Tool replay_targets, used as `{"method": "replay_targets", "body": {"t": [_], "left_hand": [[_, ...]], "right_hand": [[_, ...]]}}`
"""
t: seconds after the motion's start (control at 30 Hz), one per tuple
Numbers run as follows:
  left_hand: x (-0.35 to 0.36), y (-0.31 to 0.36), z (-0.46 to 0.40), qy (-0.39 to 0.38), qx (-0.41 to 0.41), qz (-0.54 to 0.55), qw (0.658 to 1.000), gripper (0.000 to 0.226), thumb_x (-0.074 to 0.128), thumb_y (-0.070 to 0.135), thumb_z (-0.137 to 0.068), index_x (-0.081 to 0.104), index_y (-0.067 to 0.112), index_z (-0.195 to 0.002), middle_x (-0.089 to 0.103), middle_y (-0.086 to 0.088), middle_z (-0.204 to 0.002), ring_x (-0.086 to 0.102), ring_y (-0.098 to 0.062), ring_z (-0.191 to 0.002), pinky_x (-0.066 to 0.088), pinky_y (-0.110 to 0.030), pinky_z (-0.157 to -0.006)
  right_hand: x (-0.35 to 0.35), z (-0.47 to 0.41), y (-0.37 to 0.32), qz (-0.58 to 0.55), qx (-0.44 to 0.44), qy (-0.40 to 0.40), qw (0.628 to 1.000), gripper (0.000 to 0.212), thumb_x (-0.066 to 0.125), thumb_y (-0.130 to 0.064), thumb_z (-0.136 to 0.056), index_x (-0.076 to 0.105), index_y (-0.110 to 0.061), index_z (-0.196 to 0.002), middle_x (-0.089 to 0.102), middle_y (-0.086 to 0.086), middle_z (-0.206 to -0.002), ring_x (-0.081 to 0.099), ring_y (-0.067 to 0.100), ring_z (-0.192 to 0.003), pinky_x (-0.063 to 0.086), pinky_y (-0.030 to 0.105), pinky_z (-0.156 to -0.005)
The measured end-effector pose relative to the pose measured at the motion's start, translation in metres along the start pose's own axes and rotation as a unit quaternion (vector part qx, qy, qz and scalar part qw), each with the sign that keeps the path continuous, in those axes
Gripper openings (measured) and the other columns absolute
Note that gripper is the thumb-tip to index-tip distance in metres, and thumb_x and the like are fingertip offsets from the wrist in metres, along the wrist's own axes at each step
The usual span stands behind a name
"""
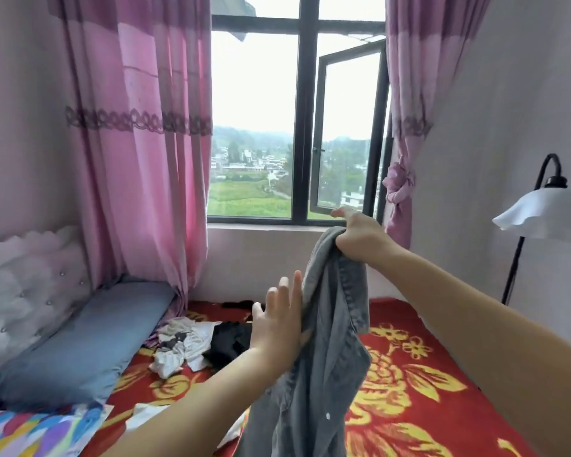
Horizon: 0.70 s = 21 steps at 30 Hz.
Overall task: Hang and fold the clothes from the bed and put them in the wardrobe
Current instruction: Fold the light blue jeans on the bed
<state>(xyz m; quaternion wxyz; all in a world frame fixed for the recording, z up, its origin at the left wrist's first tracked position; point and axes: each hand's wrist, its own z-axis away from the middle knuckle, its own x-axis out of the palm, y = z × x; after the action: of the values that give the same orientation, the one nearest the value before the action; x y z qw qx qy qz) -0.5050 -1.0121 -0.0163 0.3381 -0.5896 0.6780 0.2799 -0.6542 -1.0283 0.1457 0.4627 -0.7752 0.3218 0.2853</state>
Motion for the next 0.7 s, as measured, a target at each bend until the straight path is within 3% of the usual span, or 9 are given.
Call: {"method": "replay_targets", "body": {"t": [0.07, 0.13, 0.2, 0.3, 0.4, 0.47, 0.6, 0.7], "left_hand": [[0.006, 0.008, 0.004, -0.092, -0.033, 0.016, 0.995, 0.086, 0.055, 0.037, -0.092, 0.0, 0.009, -0.152, 0.024, -0.01, -0.137, 0.039, -0.026, -0.12, 0.049, -0.04, -0.085], [0.004, 0.004, 0.001, -0.114, -0.048, 0.041, 0.991, 0.048, 0.043, 0.014, -0.095, 0.029, 0.01, -0.141, 0.041, -0.008, -0.128, 0.052, -0.027, -0.113, 0.047, -0.037, -0.078], [0.004, -0.012, 0.0, -0.116, -0.047, 0.042, 0.991, 0.027, 0.04, 0.003, -0.093, 0.043, 0.01, -0.119, 0.052, -0.01, -0.117, 0.06, -0.032, -0.104, 0.044, -0.038, -0.072], [0.002, -0.045, 0.001, -0.084, -0.074, 0.118, 0.987, 0.02, 0.038, 0.005, -0.094, 0.047, 0.012, -0.111, 0.058, -0.013, -0.107, 0.061, -0.039, -0.098, 0.044, -0.04, -0.074], [-0.004, -0.069, -0.001, -0.019, -0.092, 0.158, 0.983, 0.021, 0.039, 0.016, -0.096, 0.051, 0.015, -0.112, 0.064, -0.014, -0.1, 0.062, -0.039, -0.092, 0.041, -0.037, -0.07], [-0.006, -0.081, -0.004, -0.006, -0.1, 0.15, 0.984, 0.022, 0.036, 0.024, -0.099, 0.051, 0.017, -0.114, 0.067, -0.015, -0.094, 0.063, -0.038, -0.088, 0.039, -0.036, -0.066], [-0.01, -0.09, -0.017, -0.015, -0.077, 0.095, 0.992, 0.019, 0.037, 0.017, -0.101, 0.051, 0.015, -0.114, 0.068, -0.018, -0.087, 0.064, -0.039, -0.083, 0.037, -0.035, -0.065], [-0.015, -0.093, -0.028, -0.037, -0.077, 0.066, 0.994, 0.02, 0.038, 0.006, -0.095, 0.05, 0.011, -0.111, 0.066, -0.02, -0.087, 0.063, -0.04, -0.083, 0.039, -0.036, -0.065]], "right_hand": [[0.012, 0.001, 0.001, 0.001, 0.013, -0.008, 1.0, 0.067, 0.039, 0.001, -0.08, 0.039, -0.02, -0.143, 0.056, 0.013, -0.128, 0.049, 0.02, -0.096, 0.038, 0.024, -0.075], [0.019, 0.003, 0.006, 0.007, 0.023, -0.018, 1.0, 0.067, 0.041, -0.001, -0.079, 0.039, -0.019, -0.143, 0.058, 0.011, -0.126, 0.053, 0.022, -0.1, 0.039, 0.025, -0.077], [0.021, 0.007, 0.016, 0.031, 0.033, -0.033, 0.998, 0.066, 0.045, -0.003, -0.078, 0.04, -0.016, -0.143, 0.056, 0.011, -0.131, 0.054, 0.024, -0.112, 0.044, 0.028, -0.089], [0.02, 0.015, 0.033, 0.126, 0.049, -0.086, 0.987, 0.071, 0.05, -0.005, -0.079, 0.035, -0.018, -0.146, 0.053, 0.011, -0.137, 0.054, 0.026, -0.119, 0.046, 0.03, -0.097], [0.026, 0.027, 0.044, 0.263, 0.023, -0.106, 0.959, 0.065, 0.044, -0.004, -0.083, 0.031, -0.023, -0.144, 0.056, 0.012, -0.124, 0.056, 0.032, -0.11, 0.048, 0.037, -0.083], [0.035, 0.032, 0.053, 0.318, -0.001, -0.082, 0.944, 0.057, 0.039, 0.003, -0.086, 0.034, -0.02, -0.138, 0.047, 0.012, -0.12, 0.053, 0.035, -0.109, 0.043, 0.04, -0.075], [0.044, 0.034, 0.073, 0.351, 0.023, -0.067, 0.934, 0.055, 0.034, 0.009, -0.088, 0.036, -0.018, -0.136, 0.036, 0.017, -0.129, 0.044, 0.038, -0.116, 0.046, 0.043, -0.082], [0.038, 0.034, 0.083, 0.339, 0.069, -0.071, 0.935, 0.036, 0.034, 0.004, -0.09, 0.048, -0.015, -0.118, 0.053, 0.017, -0.121, 0.055, 0.035, -0.106, 0.045, 0.038, -0.078]]}}
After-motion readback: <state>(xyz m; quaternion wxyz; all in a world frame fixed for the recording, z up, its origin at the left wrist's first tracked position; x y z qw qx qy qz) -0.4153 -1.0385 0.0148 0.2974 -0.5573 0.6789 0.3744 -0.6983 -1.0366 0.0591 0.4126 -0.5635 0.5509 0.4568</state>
